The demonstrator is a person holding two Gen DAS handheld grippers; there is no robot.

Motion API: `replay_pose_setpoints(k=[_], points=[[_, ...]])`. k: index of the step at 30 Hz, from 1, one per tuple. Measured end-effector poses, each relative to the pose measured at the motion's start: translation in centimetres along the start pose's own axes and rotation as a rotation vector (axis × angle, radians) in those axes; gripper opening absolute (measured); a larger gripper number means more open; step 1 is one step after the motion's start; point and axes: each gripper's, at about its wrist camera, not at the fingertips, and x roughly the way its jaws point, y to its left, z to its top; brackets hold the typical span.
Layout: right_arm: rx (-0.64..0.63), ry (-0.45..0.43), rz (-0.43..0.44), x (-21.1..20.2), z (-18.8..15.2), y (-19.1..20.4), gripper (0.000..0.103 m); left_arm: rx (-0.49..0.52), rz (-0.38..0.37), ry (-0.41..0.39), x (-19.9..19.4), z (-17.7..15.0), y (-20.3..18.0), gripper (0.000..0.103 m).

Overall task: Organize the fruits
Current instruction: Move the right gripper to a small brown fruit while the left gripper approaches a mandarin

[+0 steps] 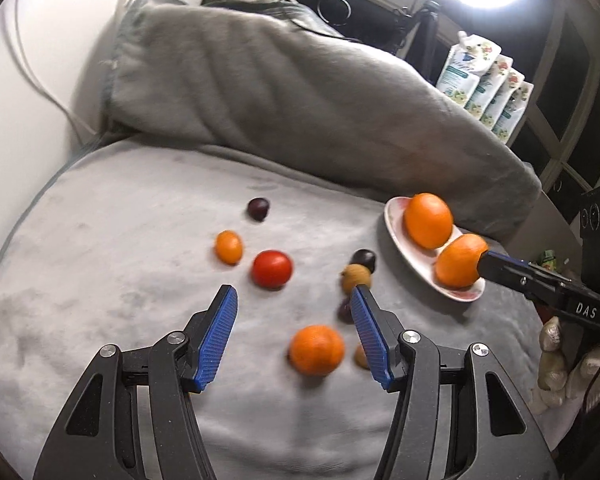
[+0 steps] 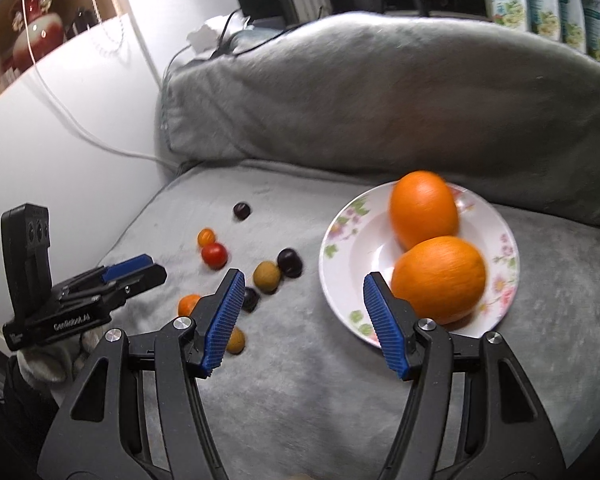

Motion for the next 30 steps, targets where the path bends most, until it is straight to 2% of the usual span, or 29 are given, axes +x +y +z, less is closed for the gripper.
replay_pose_setpoints(k=[3, 5, 8, 18, 30], points=[[-0.01, 0.036, 0.024, 1.3, -0.2, 0.6, 0.065, -0.006, -0.004, 0.007, 0.1, -0.1, 0.6, 0.055], [-0.017, 0.051, 0.028, 2.1, -0.5, 1.1, 0.065, -0.008, -0.012, 0.016, 0.3, -0.2, 0.8, 0.05], [-0.01, 0.09, 0.046, 3.5, -0.8, 1.5, 0.057, -0.008, -0.027, 0.031, 0.5, -0.5, 0.9, 0.049], [0.072, 0.168, 0.084, 7.2, -0.9, 2.1, 0.05, 0.02, -0.077, 0.088, 1.1, -2.0, -0.1, 0.048], [0.103, 0.213, 0.032, 10.4, -0.3, 3.2, 0.043, 0.061, -0.093, 0.121, 2.0, -2.4, -0.7, 0.047]])
